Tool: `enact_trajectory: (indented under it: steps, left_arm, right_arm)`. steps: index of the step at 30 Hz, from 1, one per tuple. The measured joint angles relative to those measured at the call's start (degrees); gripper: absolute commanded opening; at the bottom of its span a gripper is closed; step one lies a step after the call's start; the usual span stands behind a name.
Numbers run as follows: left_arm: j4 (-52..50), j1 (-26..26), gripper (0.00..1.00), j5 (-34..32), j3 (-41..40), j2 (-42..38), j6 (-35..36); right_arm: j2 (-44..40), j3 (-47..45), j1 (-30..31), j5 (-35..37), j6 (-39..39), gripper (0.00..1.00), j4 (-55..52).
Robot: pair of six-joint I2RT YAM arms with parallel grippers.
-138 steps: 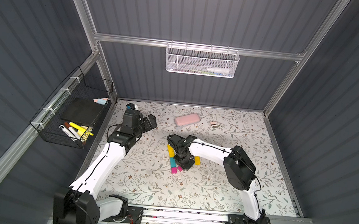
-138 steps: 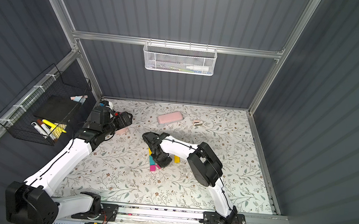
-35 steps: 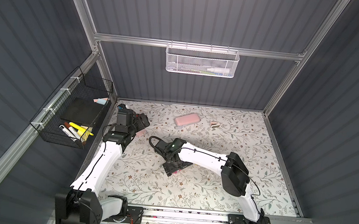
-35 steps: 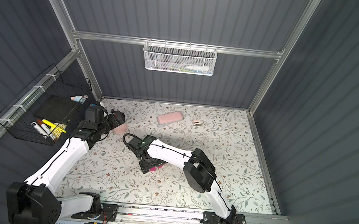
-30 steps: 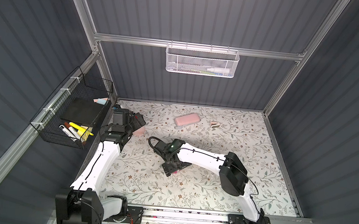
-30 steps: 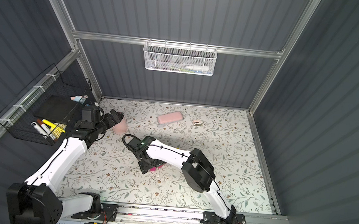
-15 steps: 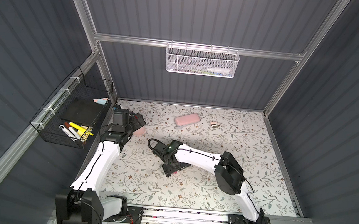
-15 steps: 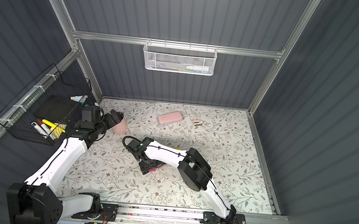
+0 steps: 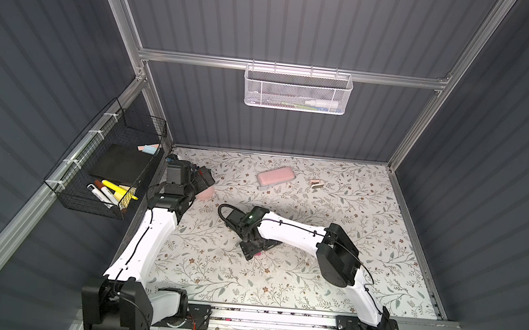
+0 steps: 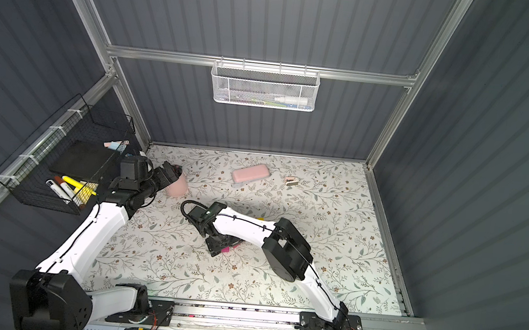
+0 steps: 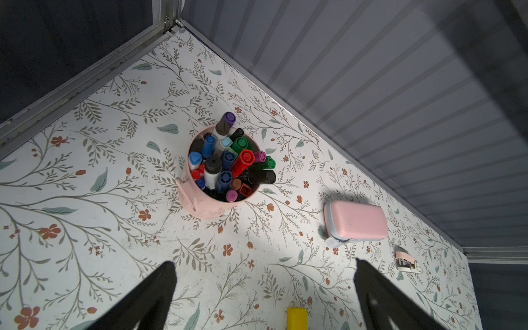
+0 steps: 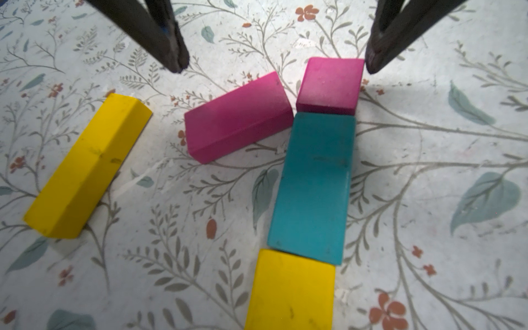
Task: Assemble the letter v with building blocks
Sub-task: Adjust the building block at the center of the board.
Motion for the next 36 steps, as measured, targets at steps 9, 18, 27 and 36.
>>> enact_trajectory:
  steps: [9, 18, 27, 36]
  left_arm:
    - [0.0, 0.0, 1.0, 0.02, 0.0, 0.0, 0.0]
    - [0.02, 0.0, 0.99, 0.46, 0.0, 0.0, 0.02]
    - [0.02, 0.09, 0.99, 0.87, 0.0, 0.0, 0.0]
    - [0.02, 0.09, 0.99, 1.09, 0.0, 0.0, 0.02]
  right_arm:
    - [0.5, 0.04, 0.0, 0.0, -0.07, 0.99, -0.55]
    - [0.48, 0.02, 0.0, 0.63, -0.02, 0.99, -0.76]
    - [-0.33, -1.01, 0.0, 0.96, -0.07, 0.99, 0.07]
    - [-13.11, -8.0, -0.7, 0.96, 0.17, 0.99, 4.2]
